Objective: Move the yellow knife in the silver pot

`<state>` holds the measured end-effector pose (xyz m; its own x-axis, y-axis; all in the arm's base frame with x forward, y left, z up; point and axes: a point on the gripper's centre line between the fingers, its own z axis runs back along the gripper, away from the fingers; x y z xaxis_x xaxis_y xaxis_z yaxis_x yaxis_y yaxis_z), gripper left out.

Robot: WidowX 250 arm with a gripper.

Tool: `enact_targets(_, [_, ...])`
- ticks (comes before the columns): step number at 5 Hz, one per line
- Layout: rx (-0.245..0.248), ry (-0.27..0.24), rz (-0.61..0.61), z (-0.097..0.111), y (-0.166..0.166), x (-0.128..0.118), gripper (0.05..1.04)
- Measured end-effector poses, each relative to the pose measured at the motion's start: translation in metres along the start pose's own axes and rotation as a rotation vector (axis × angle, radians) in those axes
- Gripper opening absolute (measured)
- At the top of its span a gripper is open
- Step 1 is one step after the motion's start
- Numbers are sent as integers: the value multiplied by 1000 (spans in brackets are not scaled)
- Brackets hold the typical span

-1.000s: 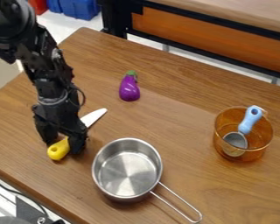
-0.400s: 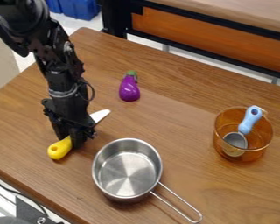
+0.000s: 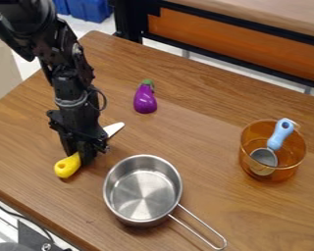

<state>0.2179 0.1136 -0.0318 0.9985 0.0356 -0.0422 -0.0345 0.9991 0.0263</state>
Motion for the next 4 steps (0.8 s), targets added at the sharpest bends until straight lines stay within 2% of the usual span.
enact_targets(1, [-34,-11,48,5,-8,-4,294])
enact_targets(2, [-62,-146,107,35,-16,4,294])
enact_targets(3, [-114,-220,160,54,-29,1,294])
enact_targets(4, [-158,-237,180,69,-48,1,294])
